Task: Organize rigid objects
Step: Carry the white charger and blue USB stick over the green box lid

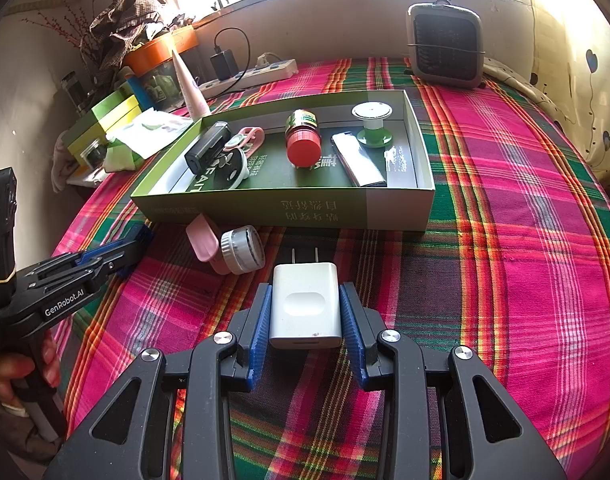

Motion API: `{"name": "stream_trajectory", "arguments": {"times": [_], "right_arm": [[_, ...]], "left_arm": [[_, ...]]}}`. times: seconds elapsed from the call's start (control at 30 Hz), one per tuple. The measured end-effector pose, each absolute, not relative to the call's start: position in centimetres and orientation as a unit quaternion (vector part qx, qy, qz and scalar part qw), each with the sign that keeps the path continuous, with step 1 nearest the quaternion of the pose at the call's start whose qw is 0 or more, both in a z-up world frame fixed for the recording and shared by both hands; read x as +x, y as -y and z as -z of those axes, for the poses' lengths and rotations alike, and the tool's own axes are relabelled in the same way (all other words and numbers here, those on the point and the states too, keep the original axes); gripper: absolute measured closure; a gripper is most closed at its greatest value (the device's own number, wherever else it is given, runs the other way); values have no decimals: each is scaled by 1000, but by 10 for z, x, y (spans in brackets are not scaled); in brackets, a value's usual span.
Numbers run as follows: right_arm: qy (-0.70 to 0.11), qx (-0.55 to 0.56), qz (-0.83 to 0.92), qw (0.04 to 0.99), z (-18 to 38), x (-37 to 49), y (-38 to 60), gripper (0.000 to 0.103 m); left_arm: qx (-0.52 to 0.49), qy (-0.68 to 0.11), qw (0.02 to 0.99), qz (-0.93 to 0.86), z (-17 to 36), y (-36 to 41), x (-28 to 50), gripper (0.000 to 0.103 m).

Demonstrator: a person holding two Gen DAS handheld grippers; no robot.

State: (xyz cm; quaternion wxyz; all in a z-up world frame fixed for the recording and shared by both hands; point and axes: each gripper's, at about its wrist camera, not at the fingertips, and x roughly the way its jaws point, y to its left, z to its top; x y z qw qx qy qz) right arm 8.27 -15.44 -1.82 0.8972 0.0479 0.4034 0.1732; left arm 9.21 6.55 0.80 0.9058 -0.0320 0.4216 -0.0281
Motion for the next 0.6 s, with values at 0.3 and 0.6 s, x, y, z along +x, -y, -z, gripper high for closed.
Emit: {"name": "stream_trajectory", "arguments": {"times": [0.3,0.6], "right_arm": [[-403,45,-171,898,18,82,153,68],[-404,47,-173,897,17,81,152,68]], "left_arm": [[-32,-422,905,35,-10,-64,91,82],[-31,-411,910,44,-20,-62,87,82]]}}
